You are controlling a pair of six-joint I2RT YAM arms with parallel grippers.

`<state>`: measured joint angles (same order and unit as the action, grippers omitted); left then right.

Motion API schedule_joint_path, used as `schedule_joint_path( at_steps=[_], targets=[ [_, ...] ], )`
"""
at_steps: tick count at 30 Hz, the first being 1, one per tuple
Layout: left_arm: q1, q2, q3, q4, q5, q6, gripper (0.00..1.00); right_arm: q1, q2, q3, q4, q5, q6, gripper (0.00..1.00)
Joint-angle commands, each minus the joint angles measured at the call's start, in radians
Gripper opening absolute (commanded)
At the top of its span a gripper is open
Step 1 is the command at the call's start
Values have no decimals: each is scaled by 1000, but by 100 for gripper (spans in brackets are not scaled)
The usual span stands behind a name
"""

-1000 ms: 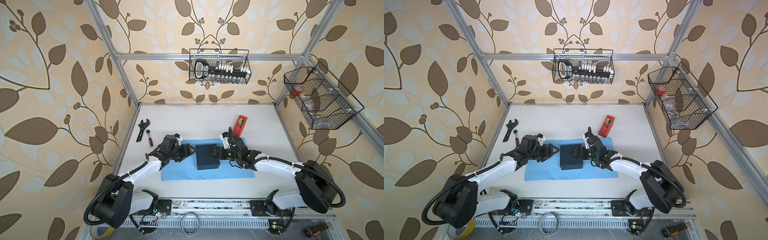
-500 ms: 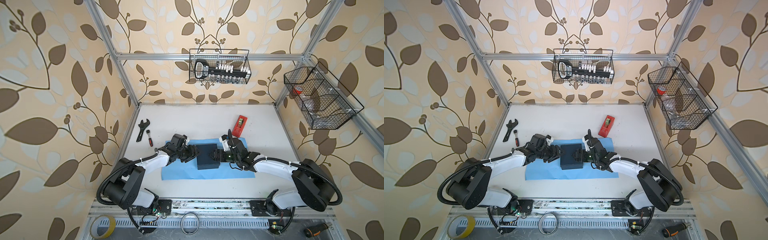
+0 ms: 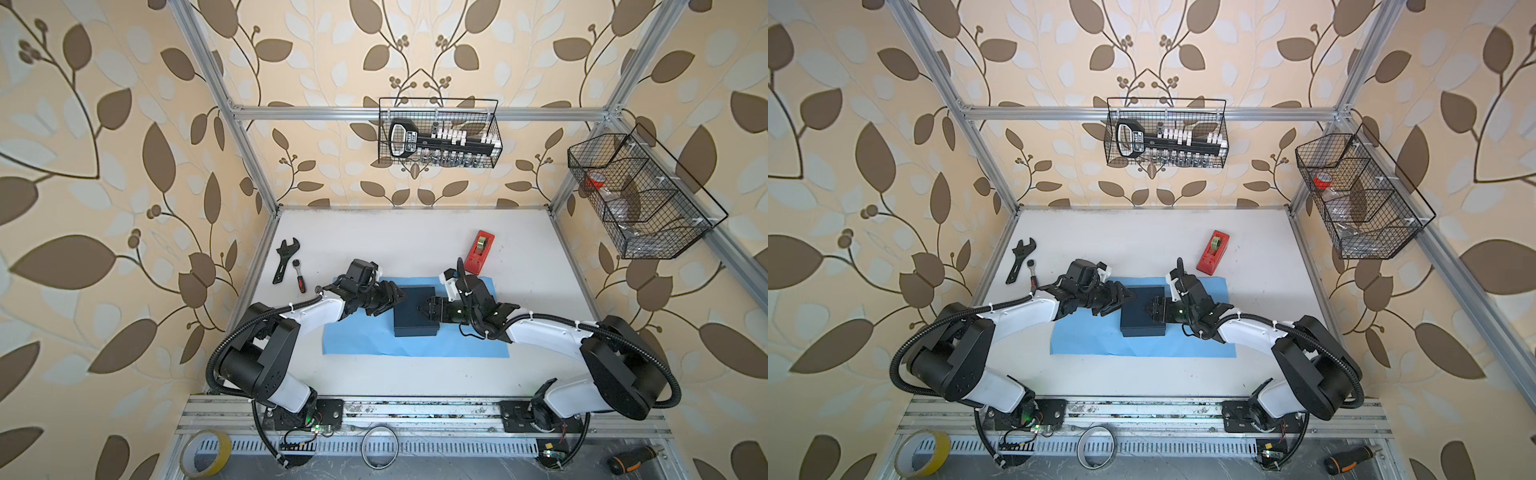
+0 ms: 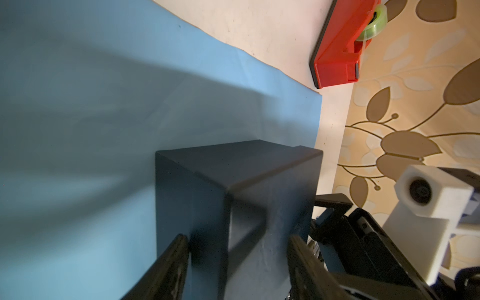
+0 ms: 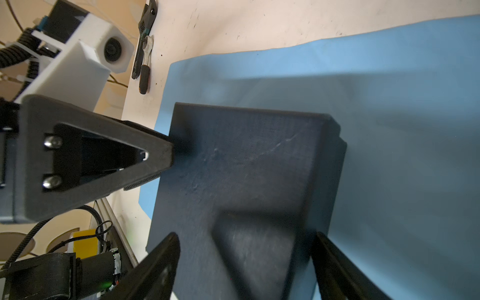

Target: Wrap the gift box in paper

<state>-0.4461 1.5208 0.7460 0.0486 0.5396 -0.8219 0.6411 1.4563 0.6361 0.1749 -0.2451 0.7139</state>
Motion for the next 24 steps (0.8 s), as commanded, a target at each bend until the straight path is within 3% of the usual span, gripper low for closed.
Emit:
schedule_joint_path(
  at_steps=[1,24],
  targets=[
    [-6,1,55,14,31,4,62,-7,7,23,23,-28,10,80],
    [-6,77,125,-13,14,25,66,-50,49,59,16,-55,-2,79]
  ],
)
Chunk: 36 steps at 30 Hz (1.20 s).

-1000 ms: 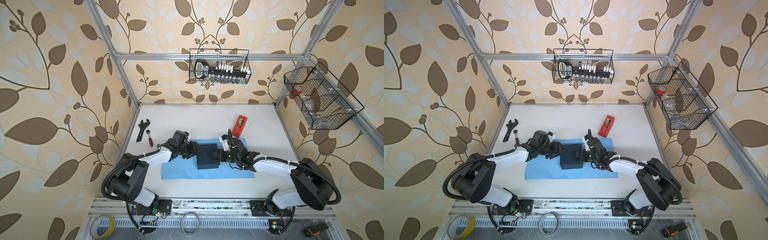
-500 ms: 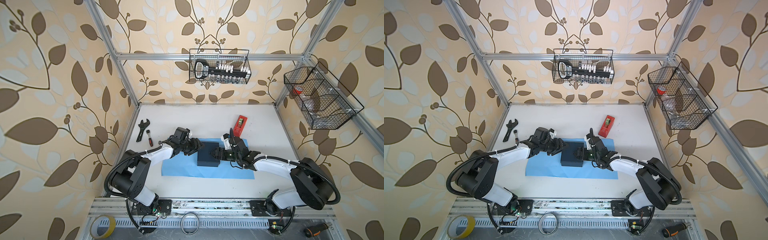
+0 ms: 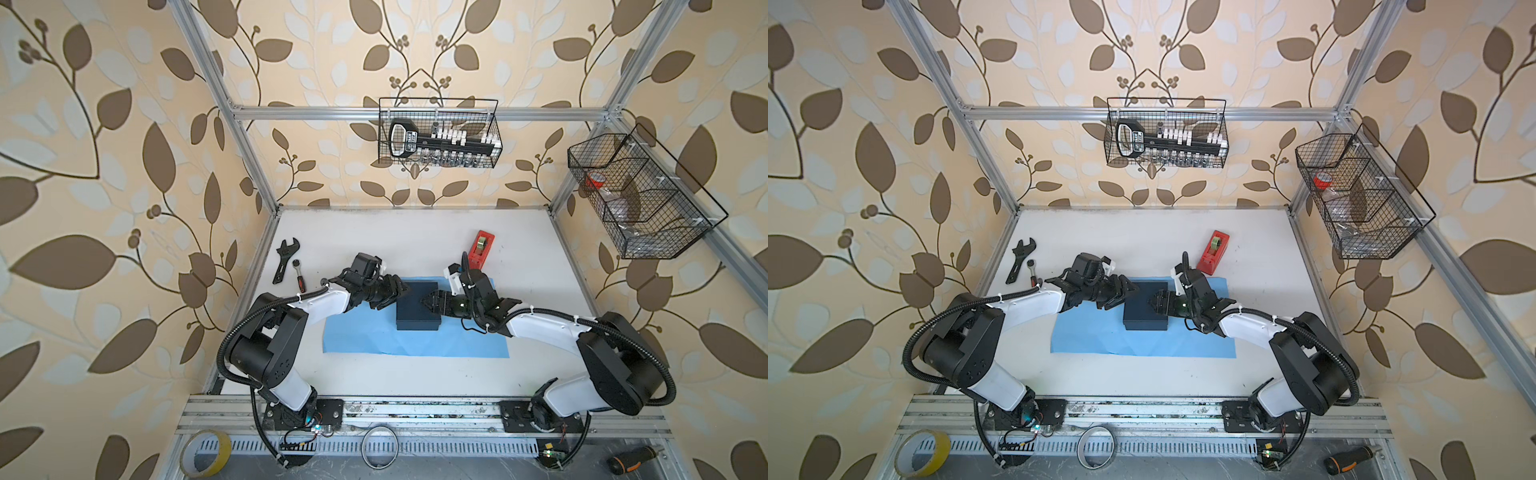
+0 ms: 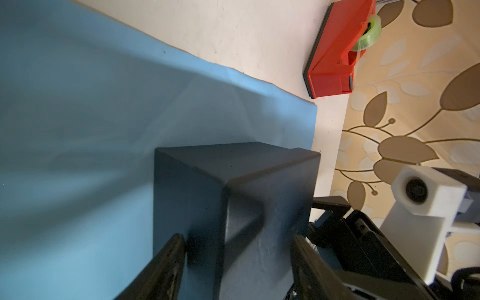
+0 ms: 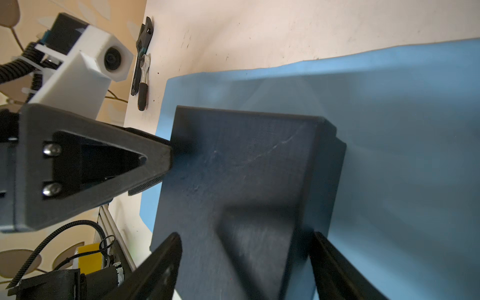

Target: Wrap the gift box in paper

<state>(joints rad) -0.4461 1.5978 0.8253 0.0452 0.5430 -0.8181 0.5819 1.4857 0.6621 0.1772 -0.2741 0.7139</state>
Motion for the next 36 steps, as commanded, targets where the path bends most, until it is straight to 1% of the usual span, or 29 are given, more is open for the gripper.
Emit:
schedule_joint_path(
  at_steps=[1,10,15,31,33,36],
  targets=[
    [-5,-1,44,-12,7,22,66,13,21,33,14,-25,-3,79],
    [4,-27,25,-21,-8,26,68,26,18,31,13,-17,1,79],
    [12,-45,20,-42,-25,39,71,28,16,34,10,-19,3,80],
    [14,-74,-1,-47,-26,40,73,46,-14,21,4,-19,15,80],
    [14,-77,-3,-56,-38,46,75,46,-17,21,-1,-24,9,81],
    [29,-93,0,-98,-75,70,80,24,-45,11,-40,-26,-14,84]
  ],
)
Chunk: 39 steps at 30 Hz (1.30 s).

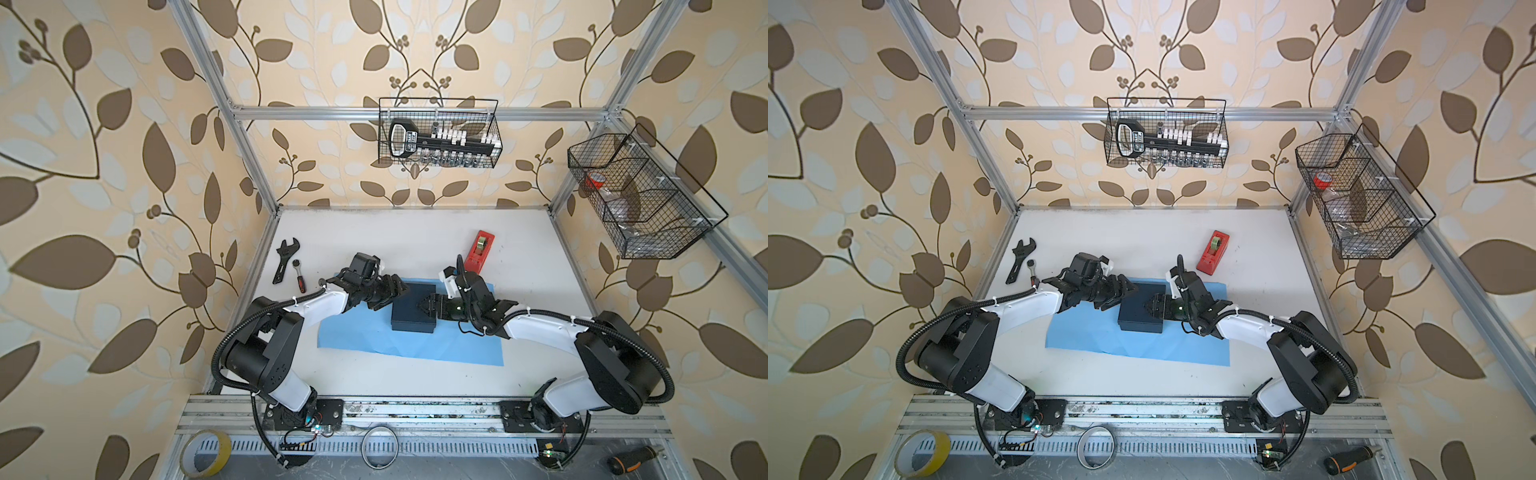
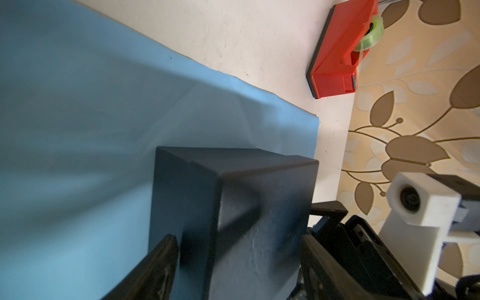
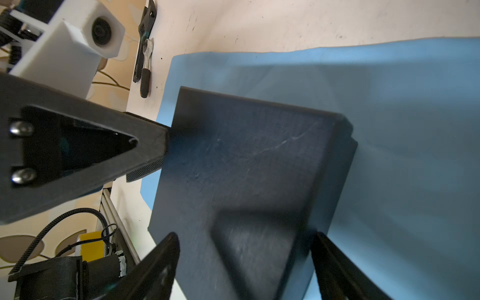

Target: Wrap the gift box in paper

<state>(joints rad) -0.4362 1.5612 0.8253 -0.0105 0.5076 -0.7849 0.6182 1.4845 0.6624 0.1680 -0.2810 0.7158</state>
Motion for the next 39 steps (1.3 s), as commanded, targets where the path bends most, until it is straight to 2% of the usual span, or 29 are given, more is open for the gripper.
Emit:
schedule_joint_path(
  at_steps=[1,6,11,14,19,23,28,32,39],
  targets=[
    [28,-66,-3,-54,-46,43,82,-29,-63,-5,-44,-18,-26,85],
    [83,-157,-52,-72,-63,56,86,-103,-164,-108,-59,-18,-53,89],
    [68,-272,-110,-124,-91,127,86,-125,-199,-185,-62,-9,-82,86],
    [15,-331,-88,-228,-211,206,88,-145,-216,-211,-85,44,-112,80],
    [-130,-369,4,-339,-387,296,90,-130,-192,-208,-111,86,-128,65],
    [-298,-296,117,-388,-537,365,90,-131,-198,-226,-95,94,-107,57],
    [-488,-111,290,-492,-791,464,97,-230,-266,-268,-117,63,-115,54],
    [-559,26,407,-557,-905,509,99,-272,-270,-292,-125,57,-111,50],
    [-627,223,562,-653,-1058,536,99,-330,-255,-322,-114,38,-94,46]
  ],
)
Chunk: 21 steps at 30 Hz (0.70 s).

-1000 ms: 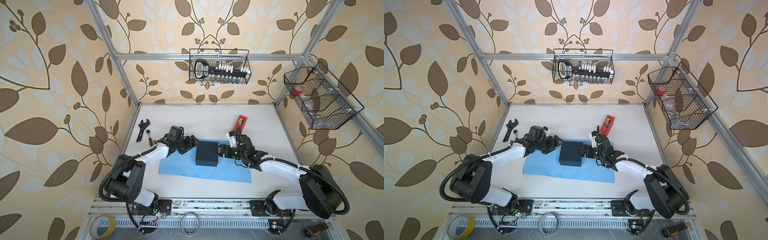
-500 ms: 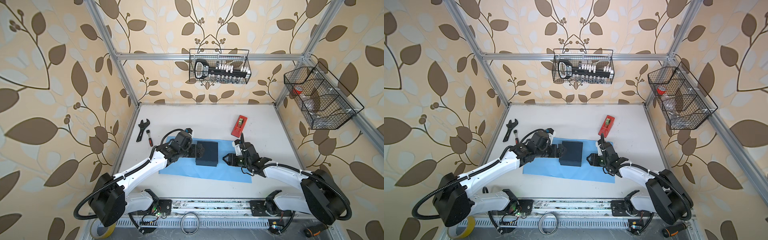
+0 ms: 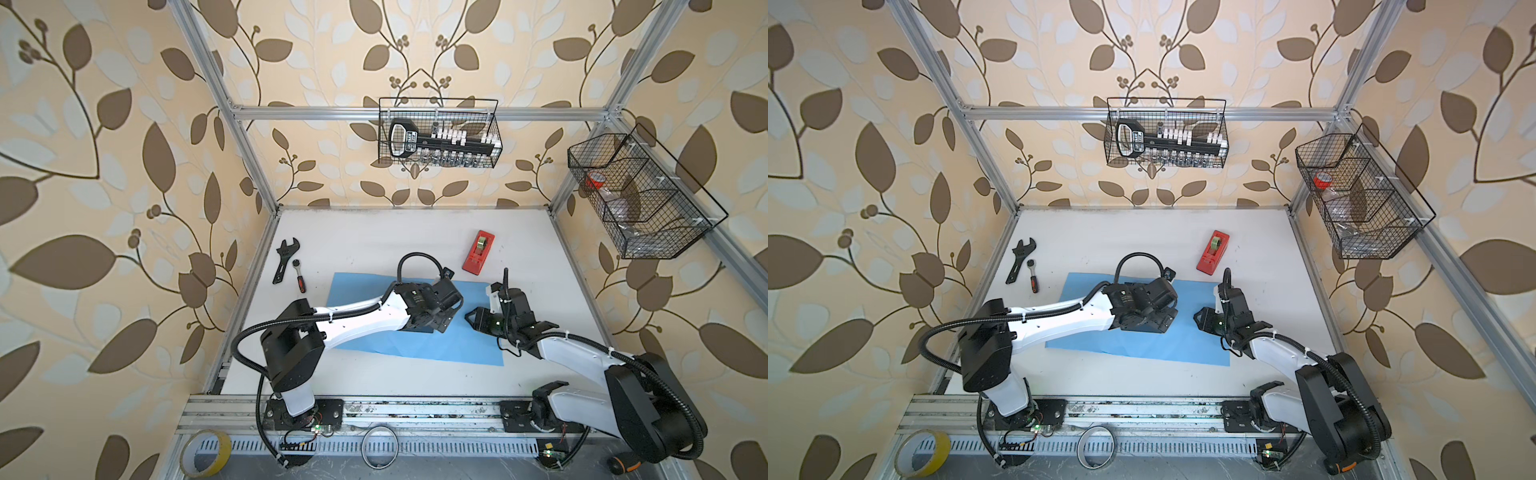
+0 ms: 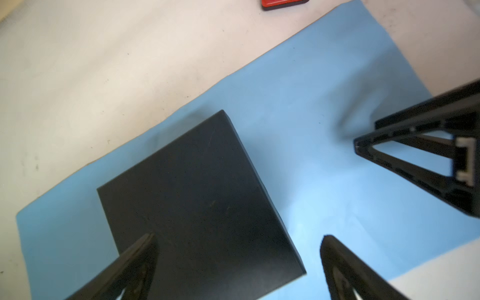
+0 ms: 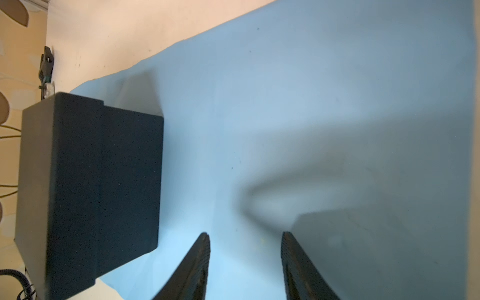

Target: Wrap the gift box in paper

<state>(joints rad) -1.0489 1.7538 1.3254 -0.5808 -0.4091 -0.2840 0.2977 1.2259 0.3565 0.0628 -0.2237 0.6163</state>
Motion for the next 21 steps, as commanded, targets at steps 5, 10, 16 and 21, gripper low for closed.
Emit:
schedule_joint_path(
  at_steps=[5,10,16,21],
  targets=[
    [-19,94,86,-104,-202,41,99,-26,12,-27,-9,-13,6,44],
    [-18,105,76,-123,-244,35,99,-33,22,-27,-8,-15,12,42],
    [-19,64,34,-109,-253,24,99,-35,21,-25,-10,-8,13,41],
    [-19,20,19,-81,-174,4,99,-34,10,-12,-8,-35,1,41]
  ],
)
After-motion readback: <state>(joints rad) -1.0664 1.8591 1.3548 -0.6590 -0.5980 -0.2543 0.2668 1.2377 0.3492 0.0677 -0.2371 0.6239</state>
